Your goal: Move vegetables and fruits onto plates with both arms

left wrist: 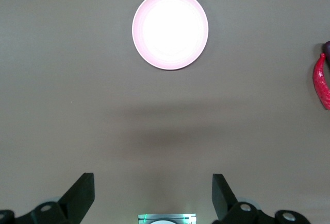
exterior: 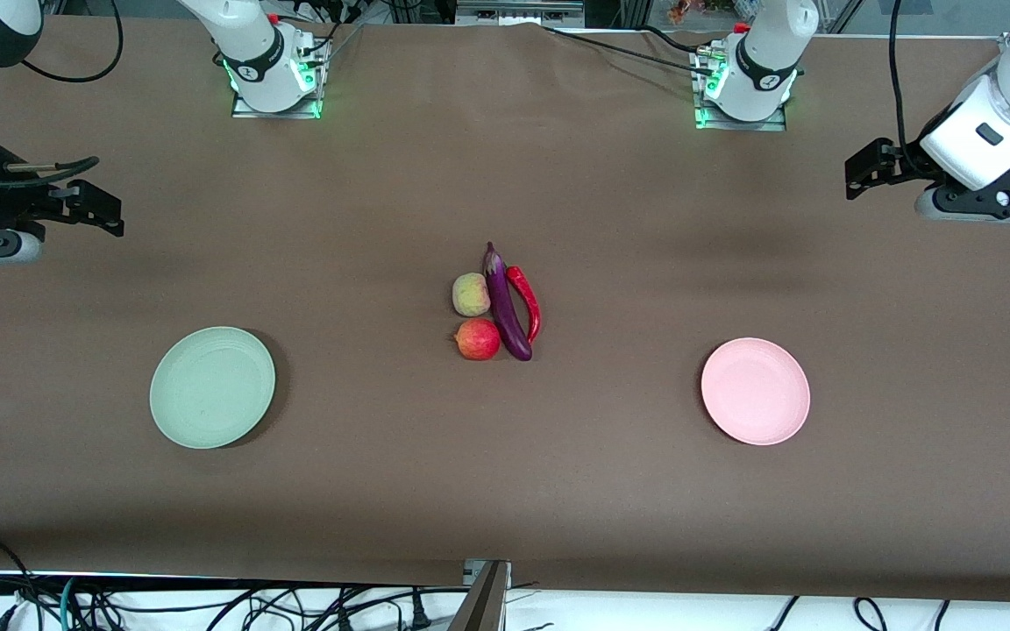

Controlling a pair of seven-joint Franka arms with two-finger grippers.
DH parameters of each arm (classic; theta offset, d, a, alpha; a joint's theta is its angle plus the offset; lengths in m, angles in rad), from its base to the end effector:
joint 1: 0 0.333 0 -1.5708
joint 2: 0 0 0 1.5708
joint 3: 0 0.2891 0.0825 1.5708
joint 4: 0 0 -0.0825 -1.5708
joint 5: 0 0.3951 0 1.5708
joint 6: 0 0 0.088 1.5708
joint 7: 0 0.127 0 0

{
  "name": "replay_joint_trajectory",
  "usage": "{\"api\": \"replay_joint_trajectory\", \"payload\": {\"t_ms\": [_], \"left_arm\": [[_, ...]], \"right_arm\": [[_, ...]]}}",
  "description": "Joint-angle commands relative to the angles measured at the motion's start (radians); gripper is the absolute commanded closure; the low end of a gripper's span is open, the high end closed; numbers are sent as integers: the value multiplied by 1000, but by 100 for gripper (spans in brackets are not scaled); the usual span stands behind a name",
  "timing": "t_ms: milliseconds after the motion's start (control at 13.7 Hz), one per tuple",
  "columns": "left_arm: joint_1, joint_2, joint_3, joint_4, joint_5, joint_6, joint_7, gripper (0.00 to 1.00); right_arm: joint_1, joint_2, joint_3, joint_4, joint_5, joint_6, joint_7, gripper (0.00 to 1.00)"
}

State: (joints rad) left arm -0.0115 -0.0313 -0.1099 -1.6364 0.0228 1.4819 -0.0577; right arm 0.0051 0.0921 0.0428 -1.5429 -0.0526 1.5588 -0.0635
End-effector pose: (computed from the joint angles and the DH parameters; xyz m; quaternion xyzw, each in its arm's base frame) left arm 0.5392 -0.0634 0.5565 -0.9975 0.0313 0.0602 0.0186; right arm 0.5861 0.0204 0.5371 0.9974 0.0563 -0.0382 0.0240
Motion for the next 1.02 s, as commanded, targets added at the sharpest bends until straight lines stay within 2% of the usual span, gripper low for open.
{"api": "replay_joint_trajectory", "payload": {"t_ms": [0,946], "left_arm": [[7,-4,-2,10,-14,-9,-4,0],[21,21,-2,26,-14,5,-2,0]], "right_arm": [[1,8,0,20,17,-5,-3,0],[10,9,2,20,36,0,-6,0]]}}
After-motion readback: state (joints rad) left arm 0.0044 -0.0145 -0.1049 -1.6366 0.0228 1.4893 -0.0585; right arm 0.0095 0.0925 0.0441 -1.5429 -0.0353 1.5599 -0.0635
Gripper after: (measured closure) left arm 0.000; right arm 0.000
